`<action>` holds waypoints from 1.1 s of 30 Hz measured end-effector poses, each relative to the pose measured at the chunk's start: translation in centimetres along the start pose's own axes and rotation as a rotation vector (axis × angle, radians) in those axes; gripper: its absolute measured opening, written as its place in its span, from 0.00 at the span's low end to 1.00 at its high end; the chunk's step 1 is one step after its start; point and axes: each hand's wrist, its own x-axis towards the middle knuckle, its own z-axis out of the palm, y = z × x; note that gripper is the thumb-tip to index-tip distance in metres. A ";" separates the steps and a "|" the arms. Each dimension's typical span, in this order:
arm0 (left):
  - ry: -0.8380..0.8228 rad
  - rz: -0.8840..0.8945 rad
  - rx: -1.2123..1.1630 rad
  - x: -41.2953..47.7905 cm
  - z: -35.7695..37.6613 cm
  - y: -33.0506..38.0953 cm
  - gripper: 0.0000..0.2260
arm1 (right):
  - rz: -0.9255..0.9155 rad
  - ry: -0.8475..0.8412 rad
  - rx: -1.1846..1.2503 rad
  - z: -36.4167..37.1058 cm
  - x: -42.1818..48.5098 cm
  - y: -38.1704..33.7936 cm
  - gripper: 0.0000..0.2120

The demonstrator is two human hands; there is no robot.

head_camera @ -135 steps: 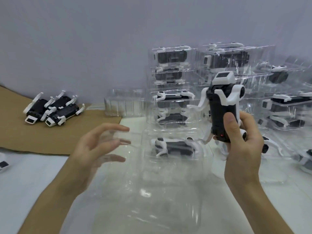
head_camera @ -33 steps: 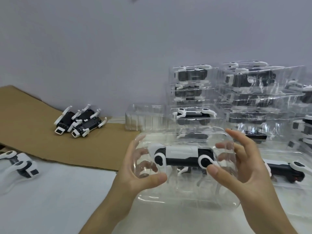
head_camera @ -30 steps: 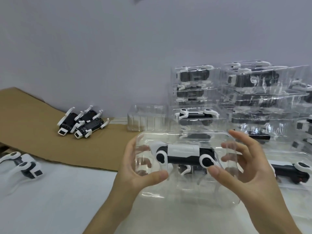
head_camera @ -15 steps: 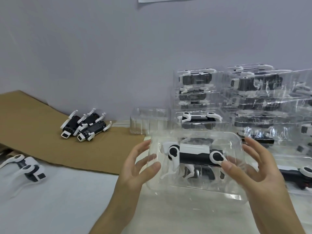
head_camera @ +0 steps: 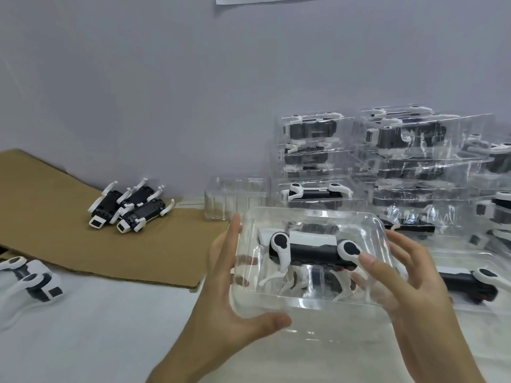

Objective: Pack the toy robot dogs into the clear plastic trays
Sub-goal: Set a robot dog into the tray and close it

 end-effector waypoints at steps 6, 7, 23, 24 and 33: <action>0.052 -0.008 -0.077 0.0 0.6 -0.3 0.38 | -0.097 -0.200 -0.146 0.1 -0.1 -1.0 0.33; 0.072 -0.029 -0.141 0.2 0.8 -0.2 0.36 | -0.153 -0.272 -0.201 0.2 0.0 -1.5 0.35; 0.111 -0.171 -0.096 17.6 1.7 -1.1 0.39 | -0.522 0.035 -1.236 3.3 12.1 -4.5 0.34; 0.089 -0.203 -0.087 17.8 2.2 -1.7 0.42 | -0.522 0.056 -1.256 3.1 12.1 -4.1 0.33; 0.100 -0.241 -0.185 18.0 4.2 -3.3 0.50 | -0.804 -0.070 -1.092 3.1 11.6 -2.2 0.23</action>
